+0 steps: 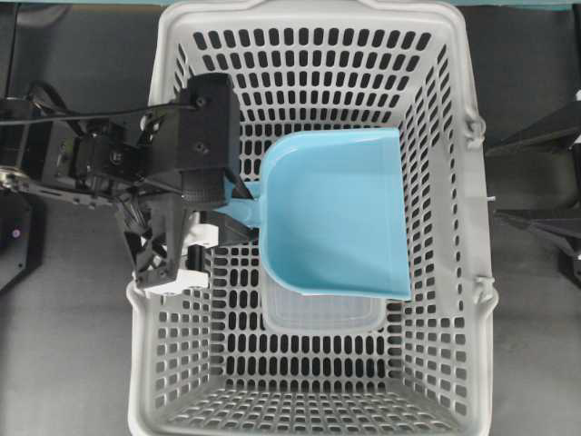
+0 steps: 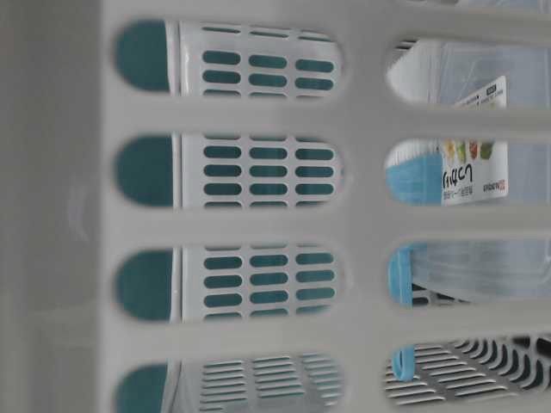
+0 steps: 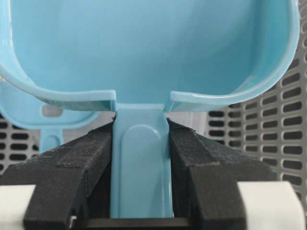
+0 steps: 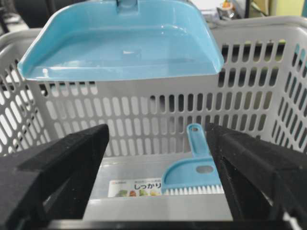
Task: Pick up the dustpan from the shopping basket with the left arm.
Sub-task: 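Lift the large blue dustpan upward out of the basket with the left gripper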
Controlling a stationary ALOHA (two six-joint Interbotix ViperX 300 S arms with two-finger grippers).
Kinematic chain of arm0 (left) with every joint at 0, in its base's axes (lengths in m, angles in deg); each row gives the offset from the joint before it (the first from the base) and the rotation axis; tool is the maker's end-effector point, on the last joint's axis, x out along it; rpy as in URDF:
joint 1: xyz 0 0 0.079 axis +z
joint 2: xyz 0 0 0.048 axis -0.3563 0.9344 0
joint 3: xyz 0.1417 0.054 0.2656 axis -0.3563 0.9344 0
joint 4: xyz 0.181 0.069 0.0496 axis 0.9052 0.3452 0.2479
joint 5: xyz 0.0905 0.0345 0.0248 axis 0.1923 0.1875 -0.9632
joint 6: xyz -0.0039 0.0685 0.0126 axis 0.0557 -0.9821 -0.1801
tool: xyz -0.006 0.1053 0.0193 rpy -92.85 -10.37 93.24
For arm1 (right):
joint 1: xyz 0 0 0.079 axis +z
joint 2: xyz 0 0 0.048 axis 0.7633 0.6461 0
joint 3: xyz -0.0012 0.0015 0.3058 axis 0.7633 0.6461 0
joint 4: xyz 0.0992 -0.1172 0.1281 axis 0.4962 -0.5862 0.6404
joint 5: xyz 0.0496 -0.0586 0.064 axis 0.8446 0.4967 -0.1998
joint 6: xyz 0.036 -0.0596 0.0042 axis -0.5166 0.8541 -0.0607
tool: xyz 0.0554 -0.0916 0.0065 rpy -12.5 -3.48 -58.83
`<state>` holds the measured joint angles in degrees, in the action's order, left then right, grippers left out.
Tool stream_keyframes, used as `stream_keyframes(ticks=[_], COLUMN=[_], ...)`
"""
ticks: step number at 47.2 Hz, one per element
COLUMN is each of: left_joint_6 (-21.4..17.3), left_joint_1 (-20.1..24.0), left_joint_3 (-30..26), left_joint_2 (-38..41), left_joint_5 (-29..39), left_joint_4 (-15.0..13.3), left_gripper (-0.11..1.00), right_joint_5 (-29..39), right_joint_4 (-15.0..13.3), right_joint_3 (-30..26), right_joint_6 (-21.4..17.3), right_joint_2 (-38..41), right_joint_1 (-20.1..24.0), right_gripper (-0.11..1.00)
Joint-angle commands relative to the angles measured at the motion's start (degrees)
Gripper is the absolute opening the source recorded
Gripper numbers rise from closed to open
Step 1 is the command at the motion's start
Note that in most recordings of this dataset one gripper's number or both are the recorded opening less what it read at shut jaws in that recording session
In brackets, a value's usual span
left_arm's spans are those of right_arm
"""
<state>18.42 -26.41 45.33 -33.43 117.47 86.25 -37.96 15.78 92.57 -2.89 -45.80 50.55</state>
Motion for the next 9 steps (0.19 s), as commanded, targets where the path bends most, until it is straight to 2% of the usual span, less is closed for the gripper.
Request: stream_keyframes(ticks=[1, 9], left_joint_6=[-0.1, -0.1], left_joint_1=[-0.3, -0.3], left_joint_3=[-1.5, -1.4], left_joint_2=[-0.7, -0.6], left_joint_5=[-0.5, -0.7], left_joint_4=[0.3, 0.2], left_gripper=[0.27, 0.27], right_joint_5=[-0.9, -1.1], right_joint_4=[0.2, 0.3], right_joint_3=[-0.4, -0.3], right_joint_6=[-0.1, -0.1], right_joint_2=[0.3, 0.4], right_joint_1=[0.1, 0.1], right_gripper=[0.79, 0.79])
